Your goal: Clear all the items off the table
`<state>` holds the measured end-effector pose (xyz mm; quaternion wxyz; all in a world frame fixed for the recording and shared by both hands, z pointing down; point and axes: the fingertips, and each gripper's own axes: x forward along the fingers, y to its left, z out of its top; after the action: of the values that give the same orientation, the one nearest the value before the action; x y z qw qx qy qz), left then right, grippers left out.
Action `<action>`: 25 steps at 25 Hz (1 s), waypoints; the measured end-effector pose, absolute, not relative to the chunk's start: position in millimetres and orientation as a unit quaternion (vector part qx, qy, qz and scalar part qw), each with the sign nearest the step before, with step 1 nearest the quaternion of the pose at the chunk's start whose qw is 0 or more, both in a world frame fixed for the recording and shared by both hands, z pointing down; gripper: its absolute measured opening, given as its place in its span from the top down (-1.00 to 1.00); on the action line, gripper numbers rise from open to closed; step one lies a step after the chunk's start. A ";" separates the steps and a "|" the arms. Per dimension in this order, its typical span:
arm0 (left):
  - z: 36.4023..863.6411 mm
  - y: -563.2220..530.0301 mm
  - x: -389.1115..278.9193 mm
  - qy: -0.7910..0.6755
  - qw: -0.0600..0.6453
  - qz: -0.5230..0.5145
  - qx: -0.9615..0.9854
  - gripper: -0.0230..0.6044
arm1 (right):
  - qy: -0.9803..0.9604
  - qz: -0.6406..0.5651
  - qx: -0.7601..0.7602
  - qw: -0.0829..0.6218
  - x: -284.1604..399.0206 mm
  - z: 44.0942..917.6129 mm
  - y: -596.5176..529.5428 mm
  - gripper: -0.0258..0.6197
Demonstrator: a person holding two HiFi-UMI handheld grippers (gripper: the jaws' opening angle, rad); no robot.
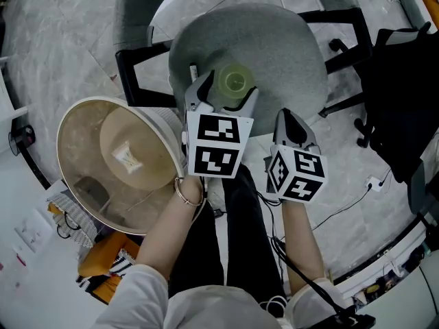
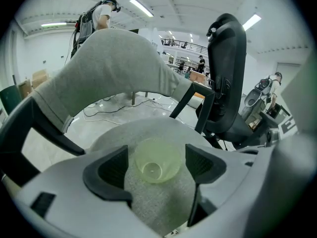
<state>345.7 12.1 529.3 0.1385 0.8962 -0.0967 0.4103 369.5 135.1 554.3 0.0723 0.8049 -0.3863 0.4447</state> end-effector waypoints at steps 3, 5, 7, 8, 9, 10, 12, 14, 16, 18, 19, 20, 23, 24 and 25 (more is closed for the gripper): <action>516.8 7.0 335.6 -0.107 0.144 0.397 0.900 -0.22 | -0.386 0.442 0.806 0.075 363.4 550.1 132.1 0.85; 509.2 3.7 322.1 -0.111 0.155 0.390 0.901 -0.22 | -0.387 0.441 0.806 0.076 355.0 546.4 128.5 0.85; 502.5 -0.3 304.4 -0.116 0.174 0.383 0.900 -0.21 | -0.388 0.439 0.806 0.077 344.3 541.7 122.1 0.85; 499.5 -2.5 293.6 -0.119 0.186 0.379 0.899 -0.21 | -0.390 0.438 0.806 0.078 337.5 539.2 118.1 0.85; 496.9 -5.2 281.1 -0.124 0.196 0.376 0.897 -0.21 | -0.392 0.437 0.806 0.079 329.4 536.9 113.5 0.85; 494.9 -8.8 267.2 -0.131 0.205 0.373 0.895 -0.21 | -0.396 0.436 0.804 0.081 320.1 534.8 107.9 0.85; 493.2 -19.0 237.0 -0.158 0.220 0.369 0.889 -0.21 | -0.415 0.435 0.795 0.087 300.4 531.4 92.3 0.85; 492.2 -31.2 204.7 -0.189 0.236 0.364 0.881 -0.21 | -0.441 0.432 0.781 0.097 278.1 528.0 73.0 0.85; 489.6 -42.7 168.3 -0.219 0.251 0.356 0.873 -0.08 | -0.467 0.430 0.765 0.107 250.7 523.8 53.6 0.85; 485.9 -53.6 127.7 -0.253 0.260 0.349 0.864 0.22 | -0.494 0.426 0.749 0.117 220.9 518.7 34.6 0.85; 484.1 -58.6 106.6 -0.271 0.263 0.345 0.859 0.26 | -0.507 0.424 0.740 0.122 205.6 515.7 25.2 0.85; 482.5 -63.1 85.1 -0.289 0.266 0.342 0.853 0.31 | -0.521 0.421 0.732 0.127 190.1 512.6 16.1 0.85; 477.4 -74.5 18.9 -0.340 0.269 0.335 0.837 0.58 | -0.553 0.411 0.711 0.141 143.0 503.6 -7.5 0.85; 475.5 -77.9 -3.3 -0.356 0.269 0.332 0.831 0.68 | -0.561 0.408 0.705 0.144 127.2 500.6 -14.2 0.85; 473.6 -80.5 -25.7 -0.372 0.271 0.329 0.824 0.75 | -0.569 0.406 0.700 0.148 111.1 497.1 -20.5 0.85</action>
<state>-25.7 -80.5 473.6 0.2713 0.8245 -0.3718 0.3293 111.1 -20.5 497.1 0.1478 0.6995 -0.5695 0.4057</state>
